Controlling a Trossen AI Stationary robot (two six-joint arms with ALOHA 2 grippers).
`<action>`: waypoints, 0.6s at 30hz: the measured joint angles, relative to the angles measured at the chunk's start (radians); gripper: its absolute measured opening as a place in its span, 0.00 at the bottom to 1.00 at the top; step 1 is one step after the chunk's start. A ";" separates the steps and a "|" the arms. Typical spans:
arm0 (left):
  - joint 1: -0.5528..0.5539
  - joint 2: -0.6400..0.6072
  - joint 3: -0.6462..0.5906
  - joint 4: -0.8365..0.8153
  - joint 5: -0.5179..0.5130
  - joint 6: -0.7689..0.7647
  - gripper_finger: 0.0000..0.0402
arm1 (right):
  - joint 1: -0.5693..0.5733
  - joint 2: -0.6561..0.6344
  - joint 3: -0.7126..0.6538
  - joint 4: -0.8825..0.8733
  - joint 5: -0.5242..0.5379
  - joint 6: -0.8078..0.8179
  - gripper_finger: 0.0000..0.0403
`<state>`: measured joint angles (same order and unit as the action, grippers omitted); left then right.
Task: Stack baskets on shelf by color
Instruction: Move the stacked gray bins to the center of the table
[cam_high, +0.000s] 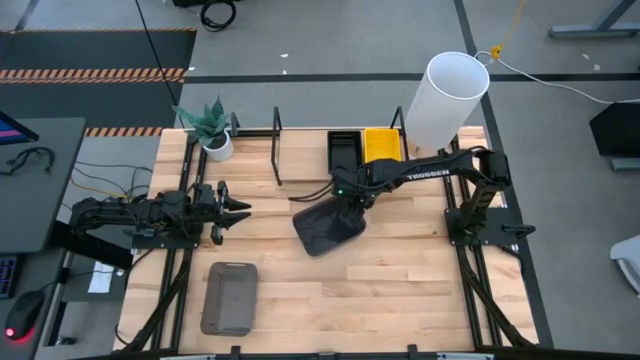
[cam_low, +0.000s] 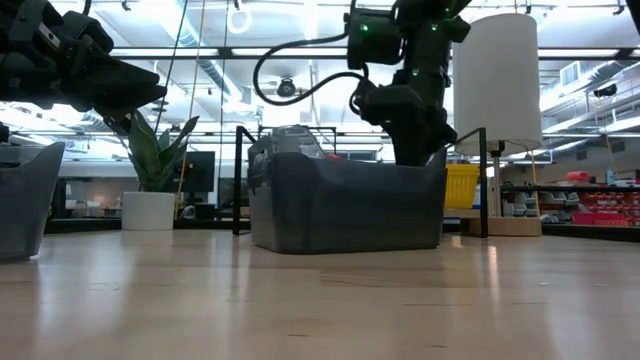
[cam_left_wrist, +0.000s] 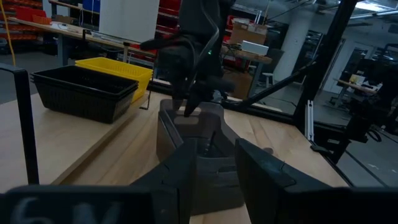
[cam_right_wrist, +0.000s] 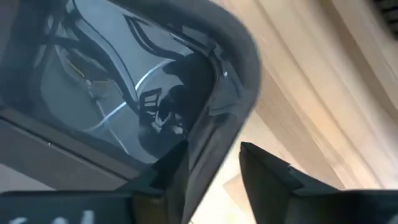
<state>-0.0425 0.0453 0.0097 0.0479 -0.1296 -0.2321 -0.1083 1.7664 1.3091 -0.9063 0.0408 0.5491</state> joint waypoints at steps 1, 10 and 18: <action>0.000 0.000 0.000 0.000 0.000 0.000 0.29 | 0.000 0.000 -0.002 -0.002 0.000 -0.001 0.35; 0.000 0.000 0.000 0.000 0.000 0.000 0.29 | 0.002 0.000 -0.003 -0.003 -0.032 -0.244 0.08; 0.000 0.000 0.000 0.000 0.000 0.000 0.29 | 0.037 -0.001 -0.004 0.043 -0.093 -0.504 0.05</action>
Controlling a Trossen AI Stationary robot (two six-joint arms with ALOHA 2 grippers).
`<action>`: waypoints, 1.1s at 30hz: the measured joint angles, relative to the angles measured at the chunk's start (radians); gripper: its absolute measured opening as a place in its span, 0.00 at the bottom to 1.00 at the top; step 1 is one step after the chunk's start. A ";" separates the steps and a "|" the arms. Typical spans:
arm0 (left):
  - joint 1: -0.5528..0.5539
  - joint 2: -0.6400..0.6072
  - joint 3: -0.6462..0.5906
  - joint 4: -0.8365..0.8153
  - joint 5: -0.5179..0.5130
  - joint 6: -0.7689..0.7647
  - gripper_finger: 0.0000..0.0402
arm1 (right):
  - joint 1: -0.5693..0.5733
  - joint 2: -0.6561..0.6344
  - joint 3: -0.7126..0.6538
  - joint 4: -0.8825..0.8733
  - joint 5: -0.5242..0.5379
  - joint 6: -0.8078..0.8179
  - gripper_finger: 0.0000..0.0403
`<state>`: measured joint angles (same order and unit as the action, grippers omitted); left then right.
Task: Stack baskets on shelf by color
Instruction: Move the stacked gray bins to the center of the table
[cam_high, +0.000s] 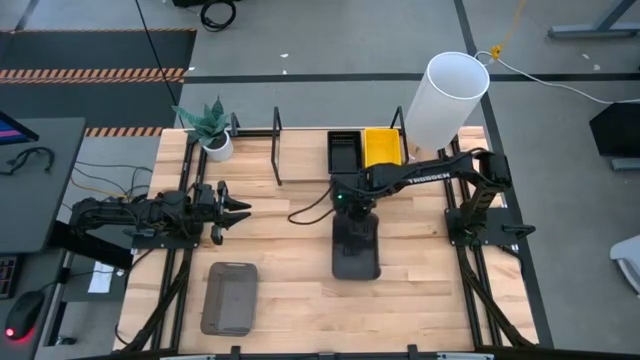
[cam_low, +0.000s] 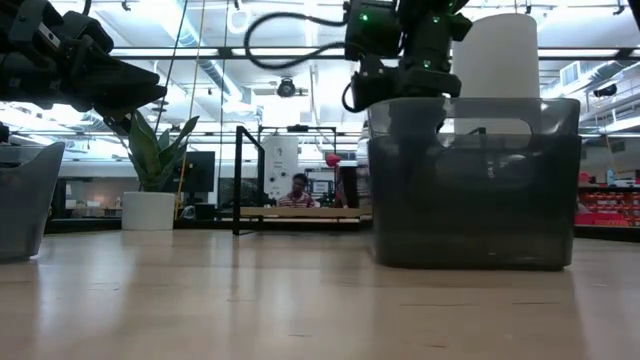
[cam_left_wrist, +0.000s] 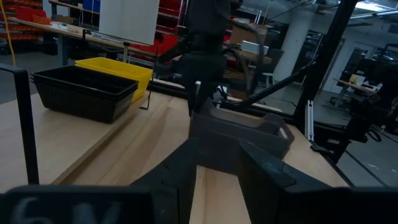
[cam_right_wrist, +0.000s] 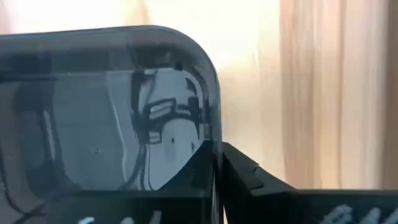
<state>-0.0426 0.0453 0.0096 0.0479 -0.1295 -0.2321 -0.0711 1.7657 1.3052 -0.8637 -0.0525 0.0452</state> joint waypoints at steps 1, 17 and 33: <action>0.000 0.000 0.000 0.000 0.000 0.000 0.29 | 0.006 0.000 0.000 0.014 -0.003 -0.001 0.06; 0.000 0.000 0.000 0.000 0.000 0.000 0.29 | 0.133 0.000 0.000 0.244 -0.046 0.135 0.04; 0.000 0.000 0.000 0.000 0.000 0.000 0.29 | 0.130 0.000 0.000 0.238 -0.046 0.193 0.18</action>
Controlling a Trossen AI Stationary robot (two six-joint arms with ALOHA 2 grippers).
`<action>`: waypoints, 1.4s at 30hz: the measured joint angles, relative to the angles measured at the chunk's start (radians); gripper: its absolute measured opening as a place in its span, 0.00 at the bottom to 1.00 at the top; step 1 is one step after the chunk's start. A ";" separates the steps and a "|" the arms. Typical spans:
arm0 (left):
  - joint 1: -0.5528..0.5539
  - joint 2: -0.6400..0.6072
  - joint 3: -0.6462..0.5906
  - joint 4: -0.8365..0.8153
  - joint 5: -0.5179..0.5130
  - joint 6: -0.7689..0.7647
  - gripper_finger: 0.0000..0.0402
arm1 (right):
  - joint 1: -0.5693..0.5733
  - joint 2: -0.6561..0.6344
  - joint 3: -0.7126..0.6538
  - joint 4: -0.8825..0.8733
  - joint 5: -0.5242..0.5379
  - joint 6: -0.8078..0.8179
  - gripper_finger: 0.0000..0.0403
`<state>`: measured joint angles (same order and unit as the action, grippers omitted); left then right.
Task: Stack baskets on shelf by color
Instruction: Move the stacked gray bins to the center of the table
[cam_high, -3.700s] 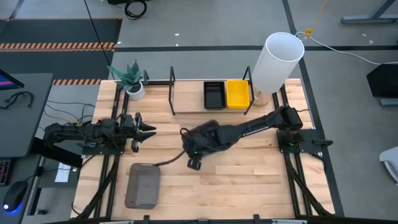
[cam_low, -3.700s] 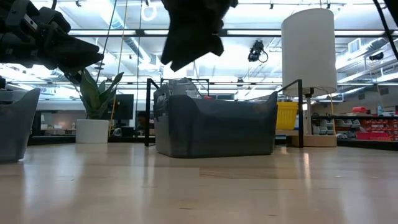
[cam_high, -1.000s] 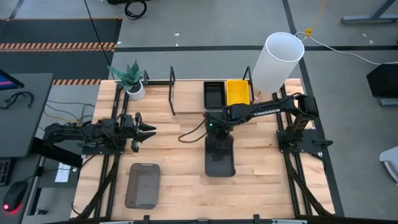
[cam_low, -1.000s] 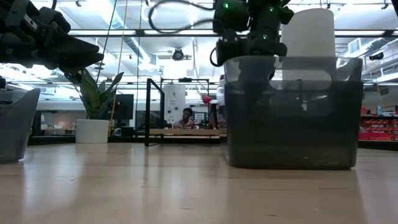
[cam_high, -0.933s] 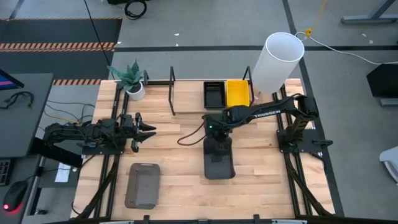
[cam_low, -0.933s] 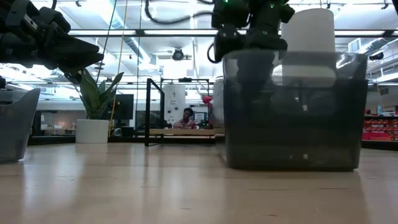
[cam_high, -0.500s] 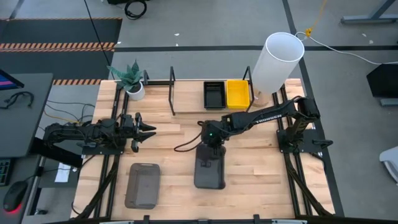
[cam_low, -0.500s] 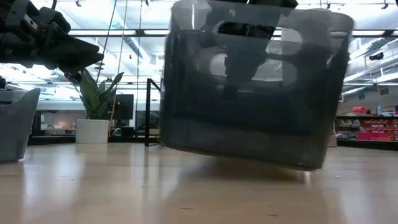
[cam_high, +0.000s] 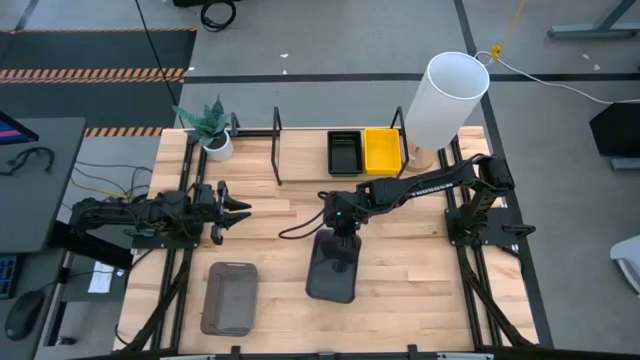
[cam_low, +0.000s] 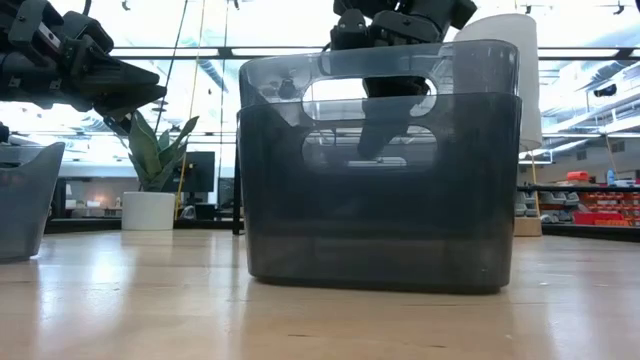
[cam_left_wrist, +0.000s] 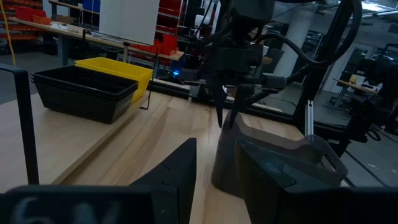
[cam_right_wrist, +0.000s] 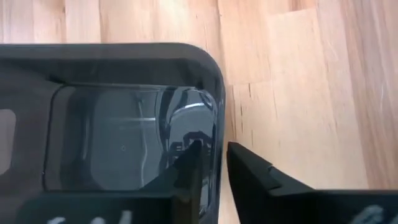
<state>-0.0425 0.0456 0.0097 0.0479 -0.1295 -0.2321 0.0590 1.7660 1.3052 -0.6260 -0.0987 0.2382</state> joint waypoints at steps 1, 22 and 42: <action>0.000 0.000 0.000 0.000 0.000 0.000 0.29 | -0.002 0.000 0.000 0.001 0.000 0.000 0.20; 0.000 0.000 0.000 0.000 0.000 0.000 0.29 | 0.041 0.000 0.269 -0.567 0.002 0.095 0.31; 0.000 0.000 0.000 0.000 0.000 0.000 0.29 | 0.095 0.000 -0.042 -0.233 0.068 0.324 0.31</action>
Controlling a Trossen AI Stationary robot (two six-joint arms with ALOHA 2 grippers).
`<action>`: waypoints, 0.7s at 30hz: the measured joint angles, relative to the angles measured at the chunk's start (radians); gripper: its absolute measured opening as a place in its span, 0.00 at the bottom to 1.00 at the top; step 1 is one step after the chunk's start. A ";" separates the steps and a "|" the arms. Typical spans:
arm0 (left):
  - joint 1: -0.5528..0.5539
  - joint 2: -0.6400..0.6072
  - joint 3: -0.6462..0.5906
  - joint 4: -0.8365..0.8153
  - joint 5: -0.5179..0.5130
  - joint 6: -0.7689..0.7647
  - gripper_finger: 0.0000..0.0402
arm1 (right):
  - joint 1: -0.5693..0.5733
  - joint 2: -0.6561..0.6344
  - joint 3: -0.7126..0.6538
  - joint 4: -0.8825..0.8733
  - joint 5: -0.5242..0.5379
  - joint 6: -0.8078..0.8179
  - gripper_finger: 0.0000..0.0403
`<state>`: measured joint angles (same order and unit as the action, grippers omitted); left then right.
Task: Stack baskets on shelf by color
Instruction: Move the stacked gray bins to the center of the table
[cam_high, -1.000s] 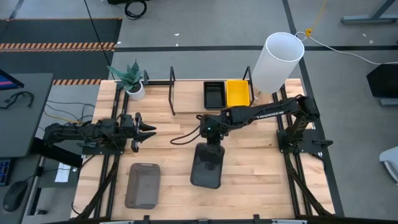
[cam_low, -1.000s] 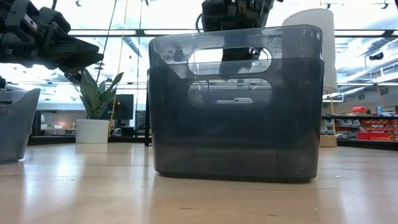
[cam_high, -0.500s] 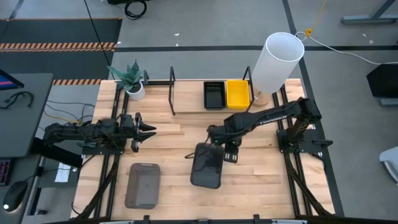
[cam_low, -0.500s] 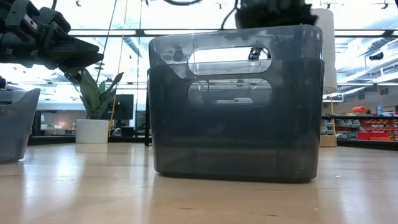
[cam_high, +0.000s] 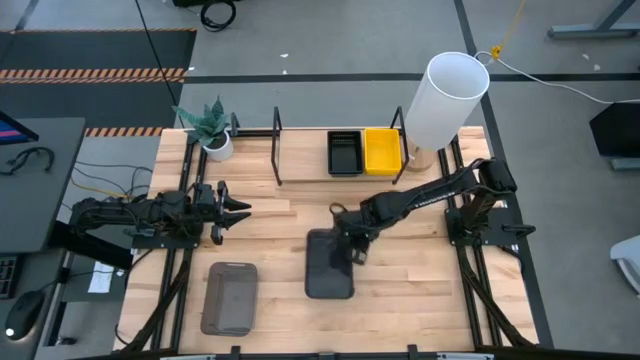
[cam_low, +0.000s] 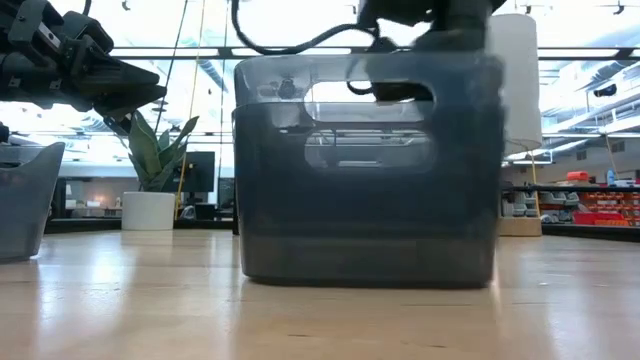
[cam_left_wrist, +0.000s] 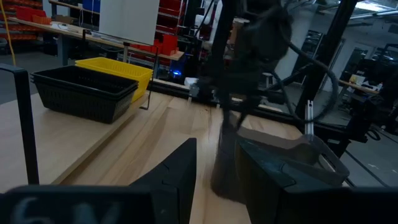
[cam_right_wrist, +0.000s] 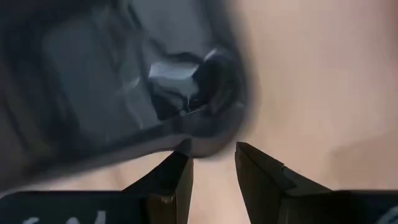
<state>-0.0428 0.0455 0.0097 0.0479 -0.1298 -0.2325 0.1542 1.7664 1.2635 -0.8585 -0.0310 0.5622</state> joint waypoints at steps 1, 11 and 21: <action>0.000 0.000 0.000 0.000 0.000 0.000 0.29 | -0.013 0.000 0.000 0.024 0.025 0.013 0.31; 0.000 0.000 0.000 0.000 0.000 0.000 0.29 | -0.076 -0.002 0.006 0.056 0.026 0.003 0.31; 0.000 0.000 0.000 0.000 0.000 0.000 0.29 | -0.064 -0.070 0.006 0.045 -0.123 0.004 0.31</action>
<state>-0.0425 0.0452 0.0097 0.0479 -0.1295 -0.2325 0.0903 1.6968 1.2697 -0.8139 -0.1544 0.5662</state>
